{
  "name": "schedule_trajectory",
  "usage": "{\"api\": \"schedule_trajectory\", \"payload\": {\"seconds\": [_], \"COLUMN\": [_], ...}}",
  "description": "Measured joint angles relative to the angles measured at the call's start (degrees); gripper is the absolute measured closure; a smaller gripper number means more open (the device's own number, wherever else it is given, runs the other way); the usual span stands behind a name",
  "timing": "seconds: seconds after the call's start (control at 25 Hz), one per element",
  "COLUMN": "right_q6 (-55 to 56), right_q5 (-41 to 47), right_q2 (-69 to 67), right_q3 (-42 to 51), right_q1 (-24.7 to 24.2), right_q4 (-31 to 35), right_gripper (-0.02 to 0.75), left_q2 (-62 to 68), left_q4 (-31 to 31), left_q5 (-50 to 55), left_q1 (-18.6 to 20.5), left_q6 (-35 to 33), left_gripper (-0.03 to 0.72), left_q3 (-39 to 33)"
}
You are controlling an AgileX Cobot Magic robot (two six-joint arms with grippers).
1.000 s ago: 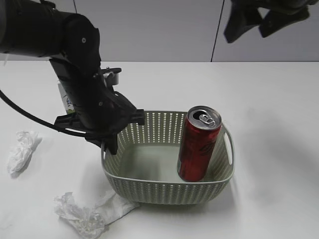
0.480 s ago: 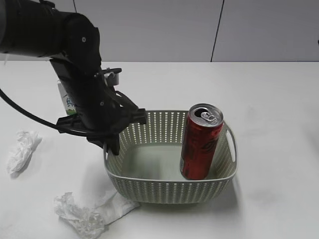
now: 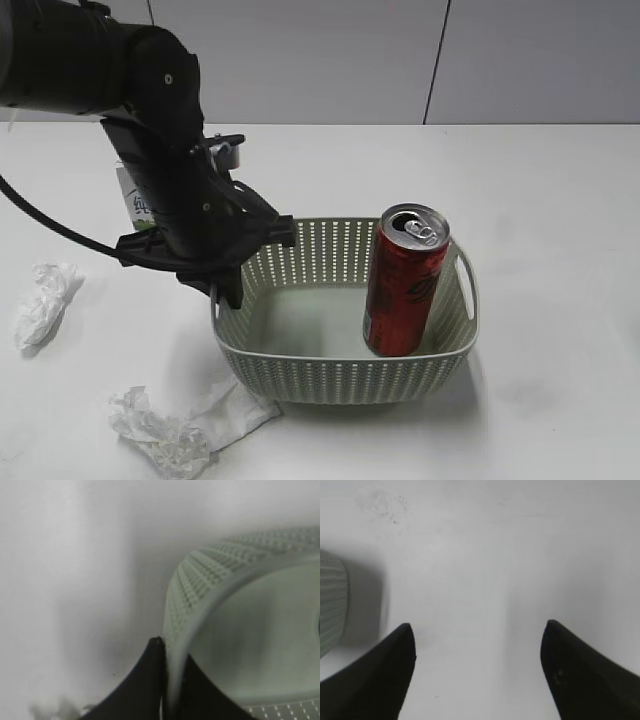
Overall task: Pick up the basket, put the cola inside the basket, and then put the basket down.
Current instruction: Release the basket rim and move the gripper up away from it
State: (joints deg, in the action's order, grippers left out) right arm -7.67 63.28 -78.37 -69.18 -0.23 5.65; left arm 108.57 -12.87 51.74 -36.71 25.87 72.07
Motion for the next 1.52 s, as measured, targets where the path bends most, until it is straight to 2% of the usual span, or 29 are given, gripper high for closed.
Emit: {"api": "schedule_trajectory", "payload": {"seconds": [0.32, 0.8, 1.24, 1.52], "right_q6": [-0.1, -0.1, -0.1, -0.1], "right_q5": [-9.2, -10.5, -9.4, -9.3], "right_q2": [24.9, 56.8, 76.9, 78.6], "right_q3": [21.5, 43.2, 45.2, 45.4], "right_q1": [0.0, 0.0, 0.0, 0.0], "right_q4": [0.5, 0.6, 0.6, 0.4], "right_gripper": [0.149, 0.151, 0.152, 0.152], "left_q2": [0.0, 0.0, 0.0, 0.0], "left_q4": [0.0, -0.6, -0.8, -2.8], "left_q5": [0.6, 0.9, 1.1, 1.0], "left_q1": [0.0, 0.0, 0.0, 1.4], "left_q6": [0.0, 0.0, 0.0, 0.0], "left_gripper": [0.692, 0.692, 0.692, 0.692], "left_q3": [0.0, 0.0, 0.0, 0.0]}}
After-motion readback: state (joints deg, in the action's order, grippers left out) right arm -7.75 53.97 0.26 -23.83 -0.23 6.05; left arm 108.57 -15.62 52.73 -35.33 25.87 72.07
